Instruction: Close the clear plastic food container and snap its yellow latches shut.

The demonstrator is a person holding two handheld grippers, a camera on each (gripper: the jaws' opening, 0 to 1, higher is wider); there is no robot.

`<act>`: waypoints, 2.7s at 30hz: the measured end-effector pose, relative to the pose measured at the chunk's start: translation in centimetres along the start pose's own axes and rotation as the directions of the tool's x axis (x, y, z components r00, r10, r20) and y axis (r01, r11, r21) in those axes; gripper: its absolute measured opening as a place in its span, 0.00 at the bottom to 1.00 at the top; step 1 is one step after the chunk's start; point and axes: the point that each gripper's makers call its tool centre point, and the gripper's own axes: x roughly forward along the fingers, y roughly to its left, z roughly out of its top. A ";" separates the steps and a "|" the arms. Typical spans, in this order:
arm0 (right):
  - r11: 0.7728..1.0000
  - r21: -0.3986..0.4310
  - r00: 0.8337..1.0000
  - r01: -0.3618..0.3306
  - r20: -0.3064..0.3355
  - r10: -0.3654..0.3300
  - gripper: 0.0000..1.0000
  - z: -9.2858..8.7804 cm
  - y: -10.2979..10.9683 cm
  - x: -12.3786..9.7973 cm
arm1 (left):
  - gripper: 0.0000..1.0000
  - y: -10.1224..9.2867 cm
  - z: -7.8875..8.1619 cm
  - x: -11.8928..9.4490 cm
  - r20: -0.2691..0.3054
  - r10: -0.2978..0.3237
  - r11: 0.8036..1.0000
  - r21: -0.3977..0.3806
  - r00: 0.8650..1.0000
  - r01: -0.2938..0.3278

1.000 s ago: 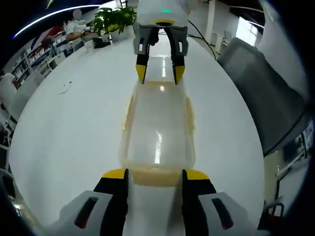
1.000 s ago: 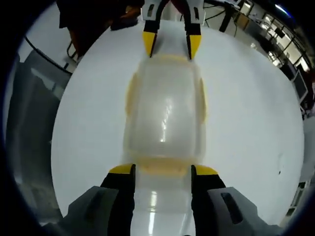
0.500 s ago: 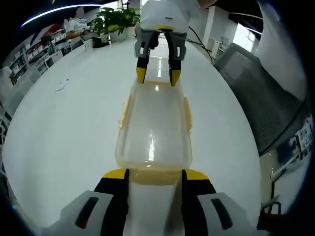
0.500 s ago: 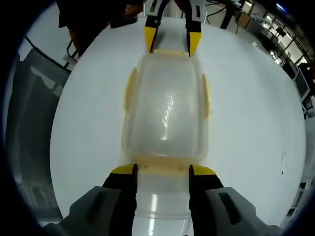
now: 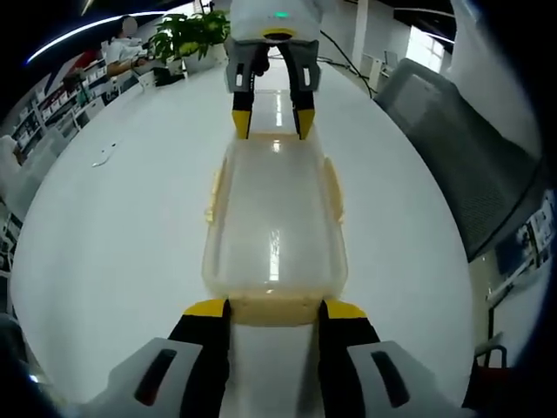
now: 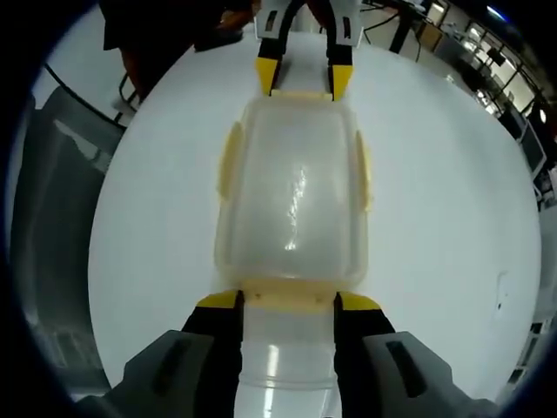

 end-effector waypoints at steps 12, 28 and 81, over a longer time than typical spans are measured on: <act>1.000 -0.008 1.000 0.008 0.017 -0.007 0.35 0.5 -0.1 -0.6 | 0.33 -0.3 0.1 -0.9 -0.014 0.012 1.000 -0.023 1.000 -0.013; 0.998 -0.044 0.993 0.053 0.105 -0.048 0.35 2.6 0.9 -7.3 | 0.33 -1.7 4.8 -8.2 0.004 0.080 0.997 -0.023 0.997 -0.080; 0.999 0.029 0.999 0.035 0.017 -0.035 0.36 -17.0 3.7 -12.9 | 0.33 -0.1 21.6 4.5 0.048 0.028 0.999 0.027 0.998 -0.029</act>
